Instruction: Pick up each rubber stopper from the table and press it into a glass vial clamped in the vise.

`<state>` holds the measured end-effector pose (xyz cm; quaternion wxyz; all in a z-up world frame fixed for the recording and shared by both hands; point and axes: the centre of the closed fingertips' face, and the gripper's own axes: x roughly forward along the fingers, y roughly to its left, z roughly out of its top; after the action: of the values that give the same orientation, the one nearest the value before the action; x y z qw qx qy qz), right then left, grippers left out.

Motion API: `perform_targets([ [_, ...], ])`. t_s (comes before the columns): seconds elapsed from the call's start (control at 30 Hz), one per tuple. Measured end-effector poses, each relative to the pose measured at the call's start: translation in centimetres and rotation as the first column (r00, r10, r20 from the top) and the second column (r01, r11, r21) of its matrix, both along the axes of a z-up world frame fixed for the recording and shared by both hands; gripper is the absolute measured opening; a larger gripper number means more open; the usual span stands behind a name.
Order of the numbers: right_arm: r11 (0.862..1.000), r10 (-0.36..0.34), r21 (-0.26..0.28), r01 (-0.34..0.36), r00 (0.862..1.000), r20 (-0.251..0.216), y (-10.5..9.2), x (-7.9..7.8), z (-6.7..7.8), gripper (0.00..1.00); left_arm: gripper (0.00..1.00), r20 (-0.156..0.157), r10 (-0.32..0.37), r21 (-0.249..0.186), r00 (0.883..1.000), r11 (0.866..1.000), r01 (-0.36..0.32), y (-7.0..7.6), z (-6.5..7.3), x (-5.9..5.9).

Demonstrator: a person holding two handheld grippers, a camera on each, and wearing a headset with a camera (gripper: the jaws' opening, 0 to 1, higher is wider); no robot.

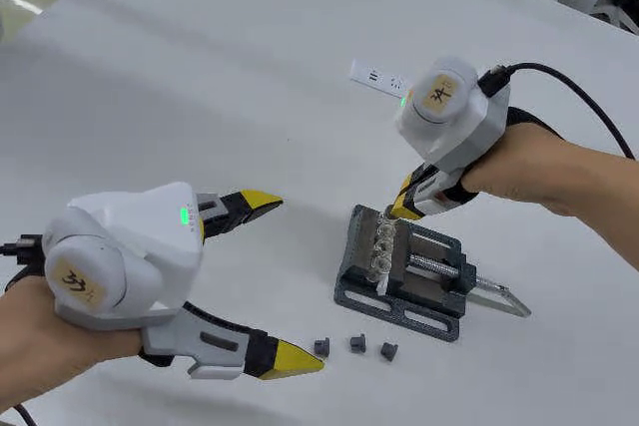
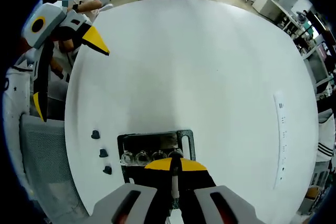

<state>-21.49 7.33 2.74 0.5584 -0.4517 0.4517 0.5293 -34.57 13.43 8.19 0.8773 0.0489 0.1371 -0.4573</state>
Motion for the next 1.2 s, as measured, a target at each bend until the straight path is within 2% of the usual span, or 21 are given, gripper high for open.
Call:
perform_targets([
  [0.1, 1.000, -0.001, 0.002, 0.001, 1.000, 0.004, -0.1, 0.1, 0.1, 0.00, 0.92, 0.000, 0.001, -0.002, 1.000, 1.000, -0.001, 0.1, 0.0, 0.0],
  [0.37, 0.999, -0.019, 0.044, 0.018, 1.000, 0.022, -0.3, 0.5, 1.4, 0.00, 0.92, -0.003, -0.003, 0.003, 1.000, 1.000, 0.003, 0.1, -0.2, -0.1],
  [0.57, 0.997, -0.022, 0.078, 0.018, 0.999, 0.040, -0.4, 0.4, 2.2, 0.04, 0.92, -0.005, -0.014, 0.009, 1.000, 1.000, 0.014, -0.1, -0.3, -0.2],
  [0.87, 0.988, -0.055, 0.145, 0.047, 0.997, 0.052, -1.7, -0.8, 3.3, 0.11, 0.91, -0.016, -0.038, 0.031, 0.999, 0.999, 0.038, -0.3, -0.6, -0.6],
  [1.2, 0.959, -0.131, 0.259, 0.113, 0.990, 0.051, -3.9, -3.2, 4.9, 0.17, 0.87, -0.036, -0.071, 0.072, 0.997, 0.995, 0.073, -0.5, -1.4, -1.2],
])
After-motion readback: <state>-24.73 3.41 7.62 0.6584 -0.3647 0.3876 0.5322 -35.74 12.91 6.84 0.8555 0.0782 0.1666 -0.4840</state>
